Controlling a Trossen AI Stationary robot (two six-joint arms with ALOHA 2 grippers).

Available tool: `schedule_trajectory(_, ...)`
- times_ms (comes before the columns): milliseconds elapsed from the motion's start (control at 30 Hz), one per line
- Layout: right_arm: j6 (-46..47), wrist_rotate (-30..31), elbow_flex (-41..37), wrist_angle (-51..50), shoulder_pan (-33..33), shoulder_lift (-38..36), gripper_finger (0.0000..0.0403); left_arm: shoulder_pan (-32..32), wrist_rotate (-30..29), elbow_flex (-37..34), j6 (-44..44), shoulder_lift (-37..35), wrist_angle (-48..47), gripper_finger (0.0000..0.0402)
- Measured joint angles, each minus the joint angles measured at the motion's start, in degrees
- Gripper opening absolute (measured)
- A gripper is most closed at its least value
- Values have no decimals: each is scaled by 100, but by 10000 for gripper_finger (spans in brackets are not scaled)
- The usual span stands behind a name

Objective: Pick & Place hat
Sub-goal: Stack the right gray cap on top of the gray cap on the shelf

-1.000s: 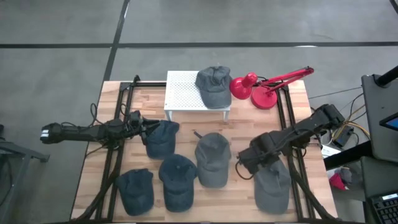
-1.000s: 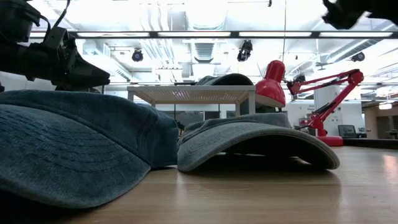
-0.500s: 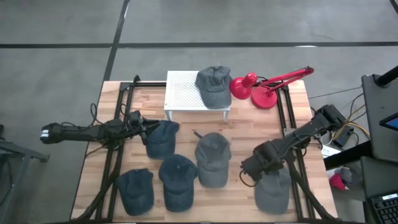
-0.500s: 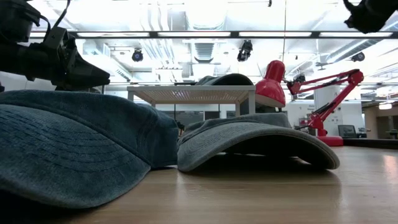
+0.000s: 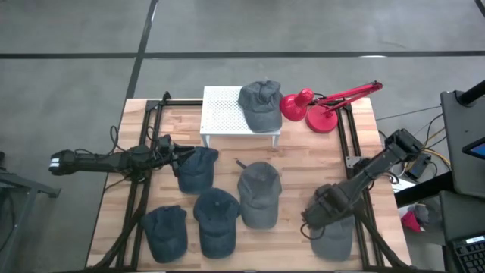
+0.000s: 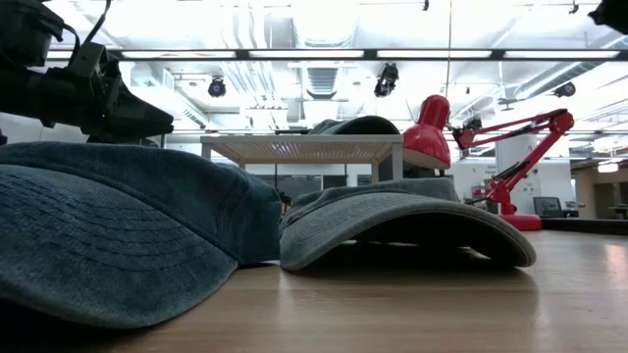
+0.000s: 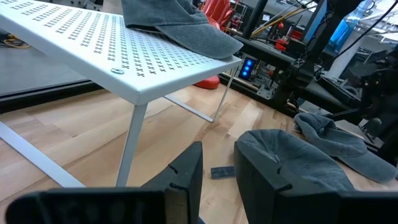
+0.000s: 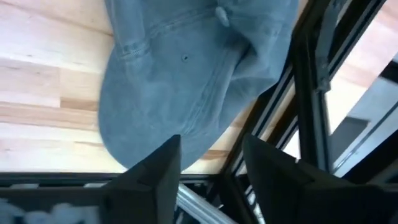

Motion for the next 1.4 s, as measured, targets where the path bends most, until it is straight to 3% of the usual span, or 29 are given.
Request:
schedule_trajectory(200,840,5,-227,384,270,6,208,-1,0,0,0,0,0,94)
schedule_trajectory(533,1784,6,-1003,1306,546,6,217,-1,-2,-2,0,0,1,94)
schedule_trajectory(1400,2333,171,-2644,2972,544,6,206,1,-2,-1,-4,0,2,94)
